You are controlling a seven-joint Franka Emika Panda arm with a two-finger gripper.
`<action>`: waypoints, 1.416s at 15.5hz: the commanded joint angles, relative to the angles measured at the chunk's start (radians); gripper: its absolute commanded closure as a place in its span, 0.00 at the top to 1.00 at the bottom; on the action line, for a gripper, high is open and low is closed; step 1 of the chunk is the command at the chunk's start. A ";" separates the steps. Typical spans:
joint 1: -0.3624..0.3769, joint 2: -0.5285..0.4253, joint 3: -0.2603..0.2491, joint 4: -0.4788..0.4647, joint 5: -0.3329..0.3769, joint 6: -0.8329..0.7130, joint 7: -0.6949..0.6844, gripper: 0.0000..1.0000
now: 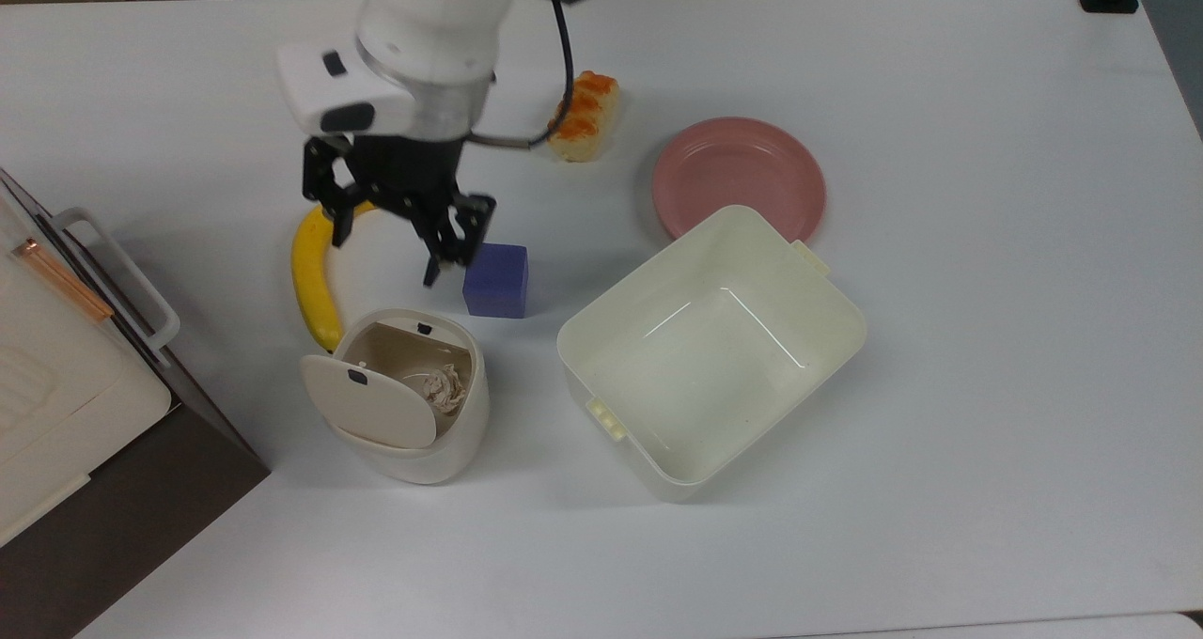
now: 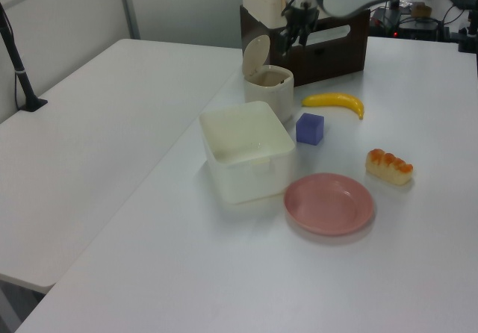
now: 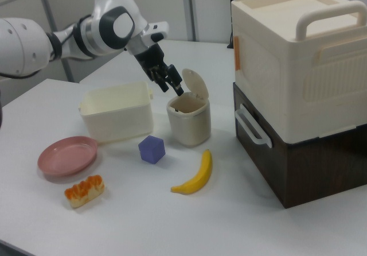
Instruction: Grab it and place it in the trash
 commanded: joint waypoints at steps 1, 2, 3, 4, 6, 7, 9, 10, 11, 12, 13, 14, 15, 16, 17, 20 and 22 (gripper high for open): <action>-0.040 -0.121 0.011 -0.058 0.093 -0.132 -0.220 1.00; -0.042 -0.144 0.005 -0.057 0.108 -0.173 -0.267 1.00; -0.053 -0.164 0.001 -0.054 0.120 -0.207 -0.300 1.00; -0.062 -0.184 0.000 -0.051 0.143 -0.242 -0.325 1.00; -0.063 -0.210 -0.026 -0.045 0.198 -0.293 -0.338 1.00; -0.063 -0.228 -0.040 -0.037 0.220 -0.301 -0.341 1.00; -0.065 -0.244 -0.049 -0.037 0.239 -0.299 -0.331 1.00; -0.073 -0.254 -0.049 -0.040 0.258 -0.293 -0.331 1.00; -0.073 -0.262 -0.051 -0.043 0.289 -0.296 -0.336 1.00; -0.073 -0.273 -0.052 -0.051 0.315 -0.301 -0.348 1.00; -0.073 -0.282 -0.052 -0.070 0.326 -0.299 -0.365 1.00; -0.070 -0.284 -0.052 -0.072 0.328 -0.305 -0.371 1.00; -0.066 -0.287 -0.051 -0.074 0.329 -0.334 -0.373 1.00; -0.066 -0.288 -0.051 -0.071 0.329 -0.369 -0.376 1.00; -0.065 -0.296 -0.051 -0.069 0.329 -0.397 -0.376 1.00; -0.065 -0.322 -0.051 -0.083 0.337 -0.425 -0.371 1.00; -0.060 -0.330 -0.051 -0.097 0.340 -0.427 -0.365 1.00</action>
